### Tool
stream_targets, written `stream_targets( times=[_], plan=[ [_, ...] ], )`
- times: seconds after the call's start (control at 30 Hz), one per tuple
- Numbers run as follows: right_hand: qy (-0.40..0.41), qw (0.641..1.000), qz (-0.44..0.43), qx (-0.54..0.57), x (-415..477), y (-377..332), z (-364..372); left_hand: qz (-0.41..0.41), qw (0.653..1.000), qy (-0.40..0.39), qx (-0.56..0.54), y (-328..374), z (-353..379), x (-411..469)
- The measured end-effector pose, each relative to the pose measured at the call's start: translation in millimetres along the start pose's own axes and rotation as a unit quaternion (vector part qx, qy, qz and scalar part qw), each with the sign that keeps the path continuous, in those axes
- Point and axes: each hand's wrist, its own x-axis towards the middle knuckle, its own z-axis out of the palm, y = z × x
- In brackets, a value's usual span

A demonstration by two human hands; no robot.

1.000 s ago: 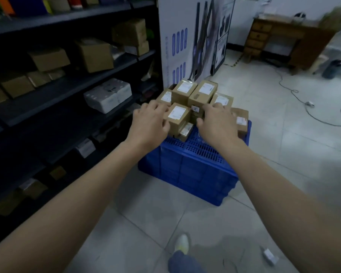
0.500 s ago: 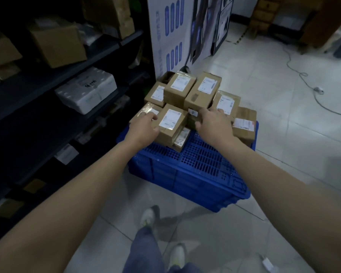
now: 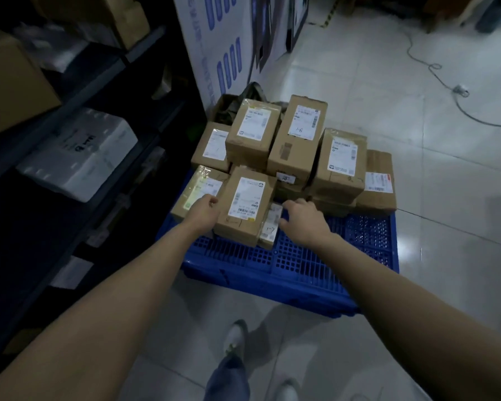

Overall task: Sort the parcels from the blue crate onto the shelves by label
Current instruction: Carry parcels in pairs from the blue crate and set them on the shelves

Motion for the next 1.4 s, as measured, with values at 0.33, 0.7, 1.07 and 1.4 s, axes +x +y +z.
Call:
stream_targets(
  times=[0.33,0.7,1.07,1.4],
  plan=[
    [-0.125,0.947,0.128,0.268,75,2,43,-0.064,0.997,-0.026,-0.047,-16,23,79],
    [-0.209,0.8,0.237,0.51,108,3,77,-0.103,0.983,-0.099,-0.116,-31,48,99],
    [-0.183,0.772,0.224,0.566,102,-2,79,-0.143,0.968,-0.074,-0.193,-43,34,79],
    [-0.181,0.72,0.256,0.619,83,16,78,-0.134,0.965,-0.135,-0.178,-22,21,58]
  ],
)
